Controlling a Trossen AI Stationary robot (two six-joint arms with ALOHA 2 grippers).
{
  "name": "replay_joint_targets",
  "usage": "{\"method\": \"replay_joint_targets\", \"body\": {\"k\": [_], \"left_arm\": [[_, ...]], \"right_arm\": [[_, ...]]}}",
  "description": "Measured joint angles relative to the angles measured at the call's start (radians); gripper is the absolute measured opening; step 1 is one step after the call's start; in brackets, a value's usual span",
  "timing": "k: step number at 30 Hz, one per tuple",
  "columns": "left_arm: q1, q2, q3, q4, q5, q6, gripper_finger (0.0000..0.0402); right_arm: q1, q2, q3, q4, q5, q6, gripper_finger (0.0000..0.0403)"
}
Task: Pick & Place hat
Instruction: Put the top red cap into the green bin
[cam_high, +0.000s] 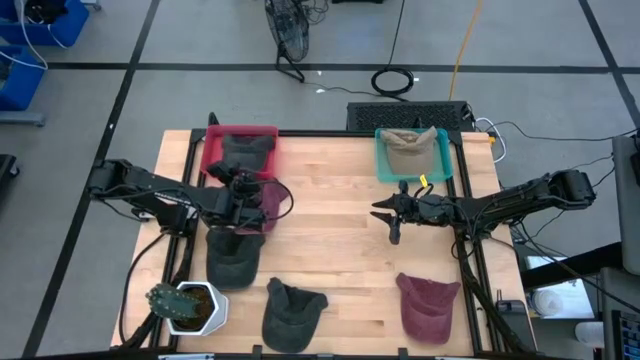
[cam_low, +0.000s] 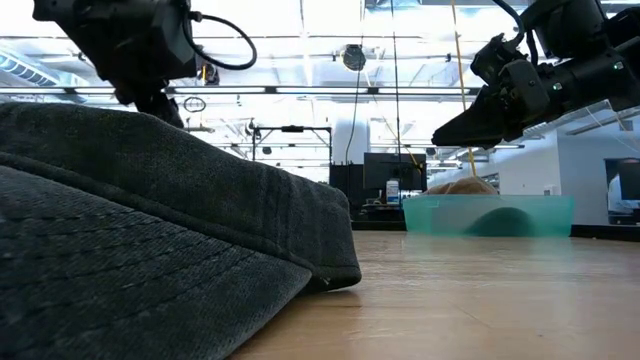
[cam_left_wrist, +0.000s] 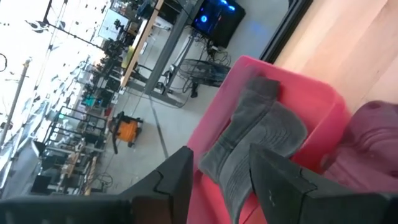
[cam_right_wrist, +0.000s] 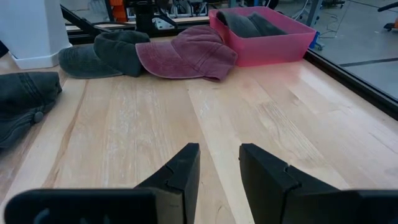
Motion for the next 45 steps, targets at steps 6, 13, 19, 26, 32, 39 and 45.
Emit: {"method": "replay_joint_targets", "body": {"k": [6,13,19,26,32,39,45], "left_arm": [[-0.021,0.0,0.0,0.018,0.0,-0.046,0.0161],[-0.017,0.0,0.001,0.167,0.033,-0.081,0.0161],[0.049,-0.001,0.004,0.224,0.308,-0.104,0.0161],[0.108,-0.001,0.094,0.227,0.664,-0.092,0.0161],[0.083,-0.001,0.149,0.233,0.699,-0.046,0.0161],[-0.015,-0.001,0.149,0.24,0.78,0.002,0.0161],[-0.103,-0.001,0.149,0.208,0.745,-0.102,0.0161]], "right_arm": [[0.0,0.0,0.0,0.0,0.0,0.0,0.01],[0.0,0.0,0.0,0.0,0.0,0.0,0.01],[0.0,0.0,0.0,0.0,0.0,0.0,0.01],[0.0,0.0,-0.014,0.0,0.0,0.0,0.01],[0.0,0.0,-0.014,0.008,0.0,0.0,0.01],[0.0,0.0,-0.014,0.025,0.003,-0.021,0.01],[-0.005,0.0,-0.014,0.108,0.004,-0.094,0.01]]}}
